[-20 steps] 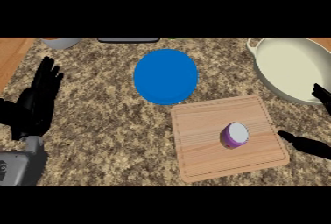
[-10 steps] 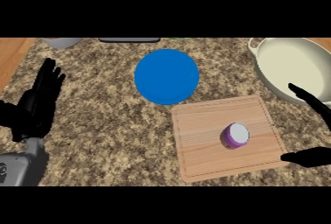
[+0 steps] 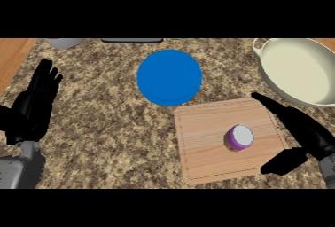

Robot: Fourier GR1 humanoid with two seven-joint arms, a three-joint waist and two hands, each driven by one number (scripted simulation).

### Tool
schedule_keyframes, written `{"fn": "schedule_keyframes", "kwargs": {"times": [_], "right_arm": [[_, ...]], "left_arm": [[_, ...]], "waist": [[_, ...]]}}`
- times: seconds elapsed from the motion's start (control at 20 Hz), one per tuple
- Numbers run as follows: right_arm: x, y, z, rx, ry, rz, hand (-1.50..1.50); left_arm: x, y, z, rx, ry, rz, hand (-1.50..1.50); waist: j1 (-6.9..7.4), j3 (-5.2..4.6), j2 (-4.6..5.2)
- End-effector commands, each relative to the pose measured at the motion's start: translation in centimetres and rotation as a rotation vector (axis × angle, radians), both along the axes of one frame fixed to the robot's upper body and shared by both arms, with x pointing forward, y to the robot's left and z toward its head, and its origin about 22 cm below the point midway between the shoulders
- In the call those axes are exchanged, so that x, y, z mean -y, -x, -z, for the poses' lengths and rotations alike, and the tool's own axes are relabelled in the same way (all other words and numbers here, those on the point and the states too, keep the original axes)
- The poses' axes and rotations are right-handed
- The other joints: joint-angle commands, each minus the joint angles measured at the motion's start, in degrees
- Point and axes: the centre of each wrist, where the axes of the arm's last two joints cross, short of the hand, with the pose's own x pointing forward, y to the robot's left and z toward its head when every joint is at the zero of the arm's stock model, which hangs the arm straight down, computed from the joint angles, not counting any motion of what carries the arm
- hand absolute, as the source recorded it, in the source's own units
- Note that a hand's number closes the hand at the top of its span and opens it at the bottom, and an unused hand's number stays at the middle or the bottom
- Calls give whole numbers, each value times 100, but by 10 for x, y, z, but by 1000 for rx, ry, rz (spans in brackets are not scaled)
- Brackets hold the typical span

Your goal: Pick the can from the cutting board and place it in the pot

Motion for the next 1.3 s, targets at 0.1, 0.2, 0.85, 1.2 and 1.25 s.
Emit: {"fn": "schedule_keyframes", "kwargs": {"times": [0.1, 0.2, 0.85, 1.2, 1.25], "right_arm": [[-15, 7, 10, -63, -8, 9, -150], [-47, -3, 16, -67, 11, -7, -150], [-36, -8, 33, -97, 112, 70, -150], [-48, -12, 68, -109, 149, 58, -150], [-31, -22, 72, -114, 133, 66, -150]], "left_arm": [[2, -3, -14, -10, 9, -12, 0], [-8, 4, 3, 0, -2, -1, 0], [-4, 11, -3, 0, 10, -12, 0], [-5, -3, -9, -1, 27, 3, 0], [-13, -3, -2, -2, -12, -19, 0]], "waist": [[-62, 9, -2], [-35, 8, 2], [-48, 9, -1], [-46, 9, 3], [-42, 9, 6]]}}
